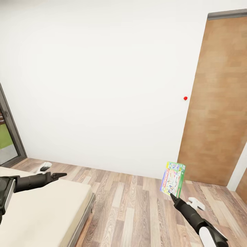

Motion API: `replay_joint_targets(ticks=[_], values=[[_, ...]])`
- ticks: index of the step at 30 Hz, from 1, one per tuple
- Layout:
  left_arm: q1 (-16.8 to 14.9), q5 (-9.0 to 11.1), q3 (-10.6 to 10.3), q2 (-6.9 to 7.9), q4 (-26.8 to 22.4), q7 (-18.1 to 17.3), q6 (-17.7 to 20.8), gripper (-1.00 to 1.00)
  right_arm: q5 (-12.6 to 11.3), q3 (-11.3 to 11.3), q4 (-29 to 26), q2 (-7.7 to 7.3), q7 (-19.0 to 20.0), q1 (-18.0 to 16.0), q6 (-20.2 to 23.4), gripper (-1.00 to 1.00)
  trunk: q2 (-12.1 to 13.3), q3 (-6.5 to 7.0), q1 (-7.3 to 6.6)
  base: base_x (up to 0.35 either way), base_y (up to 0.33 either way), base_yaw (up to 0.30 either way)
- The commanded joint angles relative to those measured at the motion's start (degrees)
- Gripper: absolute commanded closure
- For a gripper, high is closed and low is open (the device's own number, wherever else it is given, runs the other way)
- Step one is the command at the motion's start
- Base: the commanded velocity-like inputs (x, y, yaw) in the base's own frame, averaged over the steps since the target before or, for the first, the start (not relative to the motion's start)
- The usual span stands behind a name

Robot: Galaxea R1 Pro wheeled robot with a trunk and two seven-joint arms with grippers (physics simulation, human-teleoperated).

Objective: Put all the toys in the child's room - the three board games (two on the bed and one on the table), the two jigsaw puzzles on the table, and the tennis ball on the table - inside the toy box on the table in the child's room.

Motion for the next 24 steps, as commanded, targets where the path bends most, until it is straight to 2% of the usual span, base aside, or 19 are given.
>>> replay_joint_targets(ticks=[1,12,18,21,24], values=[[0.0,-0.6,-0.2,-0.04,0.0,-0.6,0.4,-1.0,-0.3,-0.1,0.0,-0.06,0.5,0.0,0.4,1.0,0.0,-0.03,0.02,0.0,0.0,0.0],[0.0,-0.6,-0.5,-0.04,0.0,-0.6,0.5,-1.0,-0.7,-0.1,0.0,-0.39,4.0,0.0,0.8,1.0,0.0,-0.03,0.02,0.0,0.0,0.0],[0.0,-0.6,-0.4,-0.04,0.0,-0.6,0.5,-1.0,-0.8,-0.3,-0.1,-0.41,5.8,0.0,2.7,1.0,0.0,-0.03,0.02,0.0,0.0,0.0],[0.0,-0.6,-0.5,-0.04,0.1,-0.6,0.5,-1.0,-0.8,-0.4,-0.1,-0.43,5.8,0.0,4.8,1.0,0.0,-0.03,0.02,0.0,0.0,0.0],[0.0,-0.6,-0.5,-0.04,0.1,-0.6,0.5,-1.0,-0.8,-0.4,-0.1,-0.44,5.8,0.0,5.0,1.0,0.0,-0.03,0.02,0.0,0.0,0.0]])
